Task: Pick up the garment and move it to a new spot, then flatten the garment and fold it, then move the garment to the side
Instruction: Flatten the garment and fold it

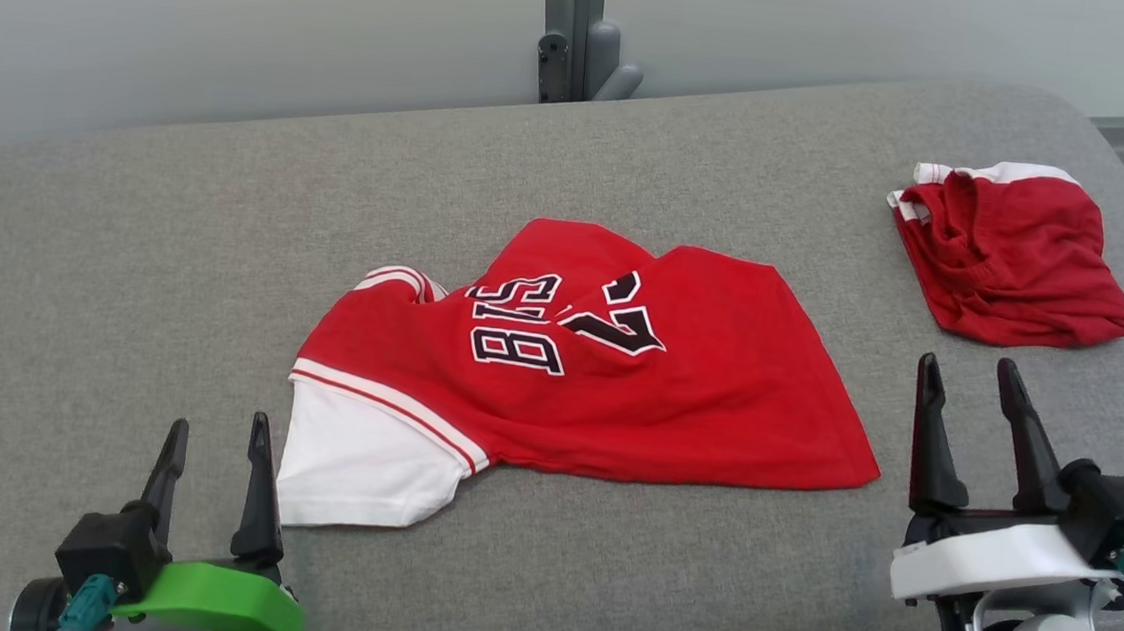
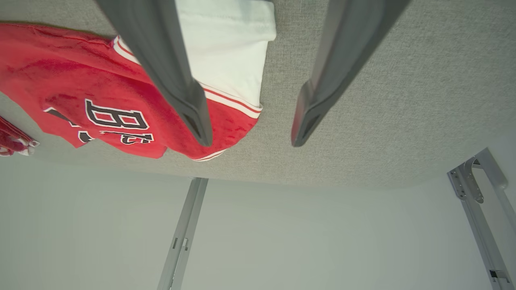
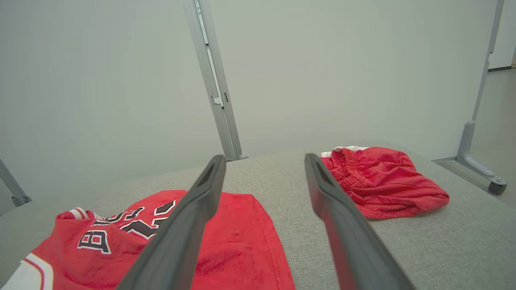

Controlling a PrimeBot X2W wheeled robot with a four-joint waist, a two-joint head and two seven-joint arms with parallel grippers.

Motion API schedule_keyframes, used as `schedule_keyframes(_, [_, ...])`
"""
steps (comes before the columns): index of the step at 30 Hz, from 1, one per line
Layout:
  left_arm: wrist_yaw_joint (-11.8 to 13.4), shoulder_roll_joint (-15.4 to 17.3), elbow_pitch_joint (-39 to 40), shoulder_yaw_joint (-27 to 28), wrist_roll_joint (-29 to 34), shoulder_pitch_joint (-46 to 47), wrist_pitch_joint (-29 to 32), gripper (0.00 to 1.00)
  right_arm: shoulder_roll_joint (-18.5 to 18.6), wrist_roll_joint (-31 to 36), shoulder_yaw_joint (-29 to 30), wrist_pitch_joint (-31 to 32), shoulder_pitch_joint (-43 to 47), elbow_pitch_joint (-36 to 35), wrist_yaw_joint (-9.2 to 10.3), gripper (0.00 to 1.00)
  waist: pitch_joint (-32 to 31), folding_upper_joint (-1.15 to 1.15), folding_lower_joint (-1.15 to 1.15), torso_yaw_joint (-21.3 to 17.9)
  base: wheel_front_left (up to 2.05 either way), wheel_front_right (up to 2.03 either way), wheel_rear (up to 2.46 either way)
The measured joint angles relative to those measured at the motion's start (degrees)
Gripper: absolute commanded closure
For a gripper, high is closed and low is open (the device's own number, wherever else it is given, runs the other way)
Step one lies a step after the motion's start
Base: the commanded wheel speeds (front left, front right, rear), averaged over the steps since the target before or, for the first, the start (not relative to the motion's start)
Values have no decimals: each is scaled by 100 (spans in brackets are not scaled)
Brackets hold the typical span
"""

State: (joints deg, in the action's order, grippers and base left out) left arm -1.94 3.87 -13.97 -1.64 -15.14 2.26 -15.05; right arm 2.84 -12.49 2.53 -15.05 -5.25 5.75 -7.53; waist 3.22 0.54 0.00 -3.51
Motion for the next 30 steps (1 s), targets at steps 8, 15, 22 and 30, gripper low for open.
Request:
schedule_keyframes(8, [100,-80,88,-188,-8,-309,0,0,-2,-59,-364,0,251,38,0,0,-279,0,0,138,0,0,0])
schedule_keyframes(15, [123,-89,43,-214,-36,-341,0,0,-2,-60,-457,0,344,97,1,0,-330,0,0,195,0,0,0])
schedule_keyframes(22, [135,-93,-64,-218,-44,-343,0,0,-2,-86,-467,0,346,189,1,0,-303,0,0,167,0,0,0])
schedule_keyframes(30, [9,-97,-757,-322,-240,-320,105,0,-1,-197,-434,0,335,439,0,0,-196,0,0,139,0,0,0])
